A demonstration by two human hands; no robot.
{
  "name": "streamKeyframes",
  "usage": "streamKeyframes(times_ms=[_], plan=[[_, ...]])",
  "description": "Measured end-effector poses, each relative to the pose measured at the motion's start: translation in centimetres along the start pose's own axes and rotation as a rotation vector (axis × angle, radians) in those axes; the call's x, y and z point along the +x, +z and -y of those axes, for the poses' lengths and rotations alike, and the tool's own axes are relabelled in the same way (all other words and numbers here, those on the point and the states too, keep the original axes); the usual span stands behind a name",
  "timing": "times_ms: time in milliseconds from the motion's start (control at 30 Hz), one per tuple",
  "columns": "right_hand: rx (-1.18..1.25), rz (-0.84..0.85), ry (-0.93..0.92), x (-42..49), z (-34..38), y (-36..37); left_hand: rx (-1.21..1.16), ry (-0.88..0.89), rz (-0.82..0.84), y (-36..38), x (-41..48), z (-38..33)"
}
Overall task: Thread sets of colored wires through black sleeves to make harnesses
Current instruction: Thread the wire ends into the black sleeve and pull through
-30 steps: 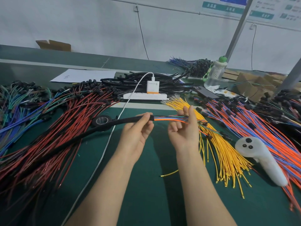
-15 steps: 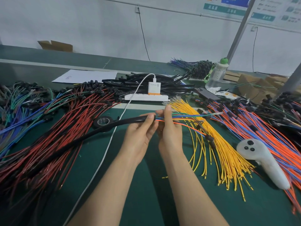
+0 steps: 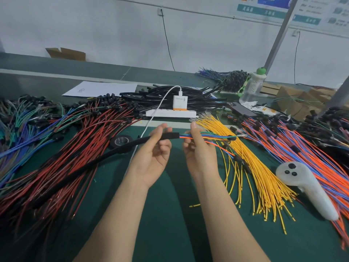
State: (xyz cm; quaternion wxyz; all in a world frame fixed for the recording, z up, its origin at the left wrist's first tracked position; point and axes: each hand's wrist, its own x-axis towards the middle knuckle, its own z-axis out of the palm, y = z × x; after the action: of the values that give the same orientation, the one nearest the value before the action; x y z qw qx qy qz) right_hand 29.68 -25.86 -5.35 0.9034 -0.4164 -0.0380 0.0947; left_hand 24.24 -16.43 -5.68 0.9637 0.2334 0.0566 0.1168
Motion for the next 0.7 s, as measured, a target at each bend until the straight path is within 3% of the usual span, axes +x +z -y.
streamKeyframes(times_ms=[200,467,533,600,700], plan=[[0.097,0.021,0.031,0.1,0.0,-0.1,0.235,0.15,-0.031,0.0,0.3,1.1],[-0.191,0.072,-0.041,-0.4,-1.3,0.1,0.121,0.125,-0.116,0.7,0.2,2.1],[-0.068,0.032,0.027,-0.3,-0.9,0.2,0.103,0.133,-0.137,0.7,0.2,2.0],[0.213,-0.027,0.084,0.1,0.0,-0.4,0.075,0.135,-0.156,0.7,0.3,1.6],[0.462,-0.107,0.064,0.7,1.4,-1.9,0.041,0.125,-0.173,0.5,0.4,1.5]])
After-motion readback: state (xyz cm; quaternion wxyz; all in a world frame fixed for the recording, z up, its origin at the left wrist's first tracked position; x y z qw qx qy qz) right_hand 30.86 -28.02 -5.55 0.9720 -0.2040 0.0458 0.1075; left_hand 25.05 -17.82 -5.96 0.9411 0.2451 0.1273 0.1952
